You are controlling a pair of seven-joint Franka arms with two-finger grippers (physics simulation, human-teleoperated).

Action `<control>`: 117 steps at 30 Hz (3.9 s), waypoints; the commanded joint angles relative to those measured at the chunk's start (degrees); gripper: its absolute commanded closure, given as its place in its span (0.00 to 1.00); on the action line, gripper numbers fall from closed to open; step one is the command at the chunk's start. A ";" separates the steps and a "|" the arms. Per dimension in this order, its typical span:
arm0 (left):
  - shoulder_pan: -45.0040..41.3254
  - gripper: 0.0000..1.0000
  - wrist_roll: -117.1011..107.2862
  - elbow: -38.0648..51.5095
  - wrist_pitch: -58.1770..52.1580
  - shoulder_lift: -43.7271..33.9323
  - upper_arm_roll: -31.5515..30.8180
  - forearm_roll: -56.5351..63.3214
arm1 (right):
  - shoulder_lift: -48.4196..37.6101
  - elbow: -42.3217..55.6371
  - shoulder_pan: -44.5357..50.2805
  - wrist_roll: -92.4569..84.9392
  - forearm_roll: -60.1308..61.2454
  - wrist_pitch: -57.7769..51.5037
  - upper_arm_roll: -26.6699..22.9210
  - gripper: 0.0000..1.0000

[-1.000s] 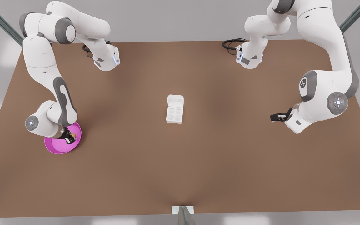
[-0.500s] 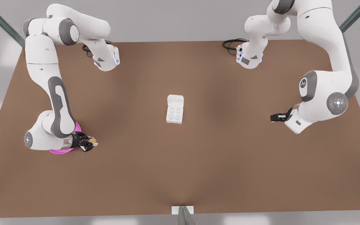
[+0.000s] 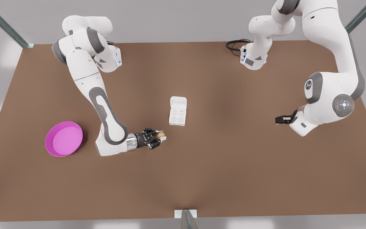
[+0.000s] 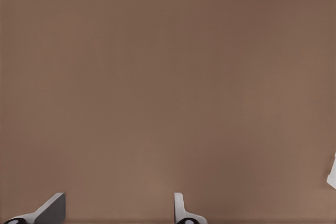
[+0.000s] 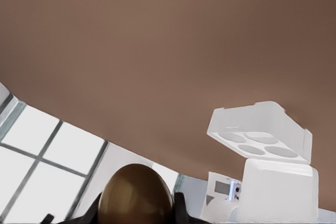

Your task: Pack egg into the box and close the box lid

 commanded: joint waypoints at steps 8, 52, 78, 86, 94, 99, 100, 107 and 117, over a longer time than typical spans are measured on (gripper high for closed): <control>0.18 0.00 -0.03 0.03 -0.28 -0.06 -0.01 0.04 | 0.67 -4.95 0.88 0.99 1.87 -4.68 4.45 0.49; -26.54 0.79 -43.71 -0.85 1.03 7.59 -19.25 2.06 | -0.03 16.14 -17.05 11.62 -56.83 -11.62 2.61 0.00; -35.15 0.79 -54.26 -11.14 32.59 17.17 -20.49 1.79 | -44.85 -6.00 -17.49 -20.90 -74.94 -9.78 -0.99 0.00; -34.10 0.79 -54.17 -11.49 33.03 17.34 -20.40 3.55 | -44.77 -6.00 -17.49 -20.81 -74.86 -9.78 -0.99 0.00; -31.64 0.79 -53.90 -11.49 33.91 17.25 -20.40 4.87 | -44.33 -6.00 -17.84 -20.81 -74.42 -9.69 -0.99 0.00; -30.32 0.79 -53.90 -10.61 36.46 17.43 -20.22 5.05 | -44.24 -6.00 -17.93 -21.34 -73.54 -9.60 -1.70 0.00; -29.96 0.79 -53.90 -10.08 36.46 17.43 -20.22 4.96 | -43.89 -6.00 -17.93 -21.34 -73.54 -9.69 -1.70 0.00; -15.92 0.59 -49.79 10.90 5.48 16.81 -21.01 4.52 | -43.71 -5.92 -18.98 -21.78 -73.19 -9.69 -1.70 0.00; -1.05 0.00 6.48 5.81 -12.22 -6.57 -4.67 5.31 | -43.89 -5.12 -18.81 -21.78 -73.27 -9.96 -1.61 0.00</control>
